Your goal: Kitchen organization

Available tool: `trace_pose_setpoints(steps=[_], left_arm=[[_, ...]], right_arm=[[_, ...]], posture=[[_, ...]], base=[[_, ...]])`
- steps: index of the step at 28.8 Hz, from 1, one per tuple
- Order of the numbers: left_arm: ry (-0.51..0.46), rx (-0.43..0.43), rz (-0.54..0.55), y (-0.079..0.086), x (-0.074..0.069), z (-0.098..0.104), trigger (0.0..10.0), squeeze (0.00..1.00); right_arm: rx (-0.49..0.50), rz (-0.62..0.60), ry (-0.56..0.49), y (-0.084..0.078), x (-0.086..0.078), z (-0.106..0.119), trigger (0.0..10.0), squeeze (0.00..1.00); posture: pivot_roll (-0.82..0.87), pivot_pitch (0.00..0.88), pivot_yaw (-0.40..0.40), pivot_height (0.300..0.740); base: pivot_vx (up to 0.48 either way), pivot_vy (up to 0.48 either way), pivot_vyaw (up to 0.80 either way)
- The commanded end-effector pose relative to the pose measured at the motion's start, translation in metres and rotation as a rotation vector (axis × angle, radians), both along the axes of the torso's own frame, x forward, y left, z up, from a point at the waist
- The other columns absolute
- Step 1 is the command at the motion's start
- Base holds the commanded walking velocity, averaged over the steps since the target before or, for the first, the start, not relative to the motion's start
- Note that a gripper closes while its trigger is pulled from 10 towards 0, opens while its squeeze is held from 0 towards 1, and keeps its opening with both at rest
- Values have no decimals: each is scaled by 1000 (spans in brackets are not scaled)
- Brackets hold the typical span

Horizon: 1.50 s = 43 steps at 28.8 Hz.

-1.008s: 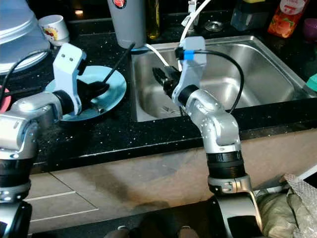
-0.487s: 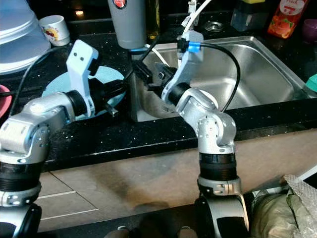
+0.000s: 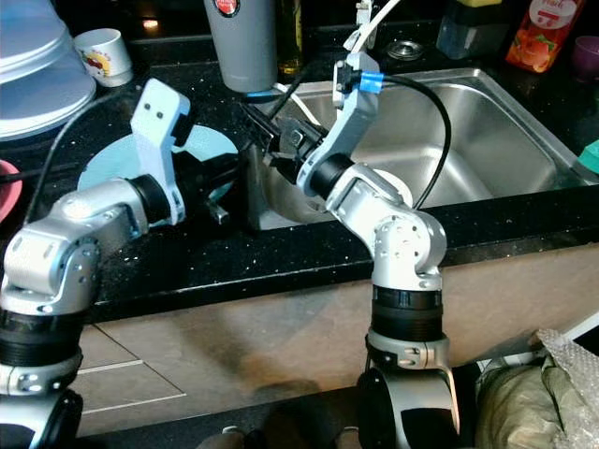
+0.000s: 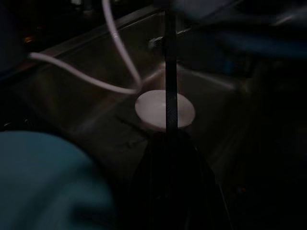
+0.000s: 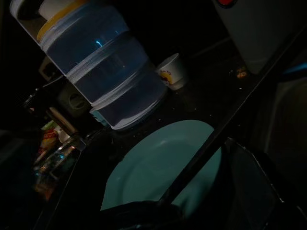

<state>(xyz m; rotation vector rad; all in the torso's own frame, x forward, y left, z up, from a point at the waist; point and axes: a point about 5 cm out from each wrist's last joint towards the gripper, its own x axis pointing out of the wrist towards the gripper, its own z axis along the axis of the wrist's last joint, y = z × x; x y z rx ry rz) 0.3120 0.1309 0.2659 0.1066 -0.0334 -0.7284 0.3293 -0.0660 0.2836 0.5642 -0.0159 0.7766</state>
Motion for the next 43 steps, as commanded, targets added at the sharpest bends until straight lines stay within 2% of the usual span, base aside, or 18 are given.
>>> trace_pose_setpoints(steps=[1, 2, 4, 5, 6, 7, 24, 25, 27, 29, 30, 36, 38, 39, 41, 43], left_arm=[[8, 10, -44, -6, -5, -2, 0, 0], [8, 11, -48, -7, -6, -2, 0, 0], [8, 11, -48, -7, -6, -2, 0, 0], [9, 12, -49, -7, -6, -2, 0, 0], [9, 12, -49, -7, -6, -2, 0, 0], [9, 13, -49, -7, -6, -2, 0, 0], [22, 23, -38, -5, -5, -4, 0, 0], [27, 21, -23, -4, -4, -5, 10000, 1000], [26, 27, 0, -2, -1, -5, 10000, 1000], [9, 46, 76, 4, 5, -4, 10000, 1000], [9, 50, 90, 5, 6, -4, 10000, 0], [7, 59, 101, 7, 7, -5, 10000, 0], [0, 86, 169, 14, 12, -6, 10000, 0], [0, 86, 169, 14, 12, -6, 10000, 0], [-8, 120, 152, 11, 11, -9, 10000, 0], [-13, 130, 89, 3, 6, -10, 10000, 0]], right_arm=[[-16, -9, -12, 1, -2, 2, 10000, 0], [-15, -14, -10, 0, -1, 2, 6784, 0], [-15, -14, -10, 0, -1, 2, 6784, 0], [-10, -18, -6, 0, -1, 2, 1922, 0], [-10, -18, -6, 0, -1, 2, 1922, 0], [-4, -20, -2, -1, -1, 2, 0, 0], [33, -71, -5, -9, 3, 7, 0, 0], [35, -80, -6, -10, 4, 7, 0, 0], [39, -103, -6, -13, 6, 8, 0, 0], [43, -143, -7, -22, 10, 10, 0, 0], [41, -158, -12, -25, 12, 11, 0, 0], [40, -180, -17, -29, 14, 12, 0, 0], [-95, -337, -96, -48, 23, 11, 0, 0], [-95, -337, -96, -48, 23, 11, 0, 0], [-218, -426, -164, -55, 28, 5, 0, 0], [-256, -441, -176, -53, 30, -3, 0, 0]], posture=[[23, 108, 19, 740], [25, 108, 18, 740], [25, 108, 18, 740], [25, 108, 18, 740], [25, 108, 18, 740], [25, 108, 19, 740], [22, 108, 20, 740], [21, 105, 21, 740], [21, 104, 22, 740], [19, 101, 24, 740], [19, 100, 24, 740], [19, 98, 24, 740], [19, 94, 23, 740], [19, 94, 23, 740], [18, 91, 23, 740], [18, 91, 24, 740]], base=[[0, 0, 0], [0, 0, 0], [0, 0, 0], [0, 0, 0], [0, 0, 0], [0, 0, 0], [0, 0, 0], [0, 0, 0], [0, 0, 0], [0, 0, 0], [0, 0, 0], [0, 0, 0], [0, 0, 0], [0, 0, 0], [0, 0, 0], [0, 0, 0]])
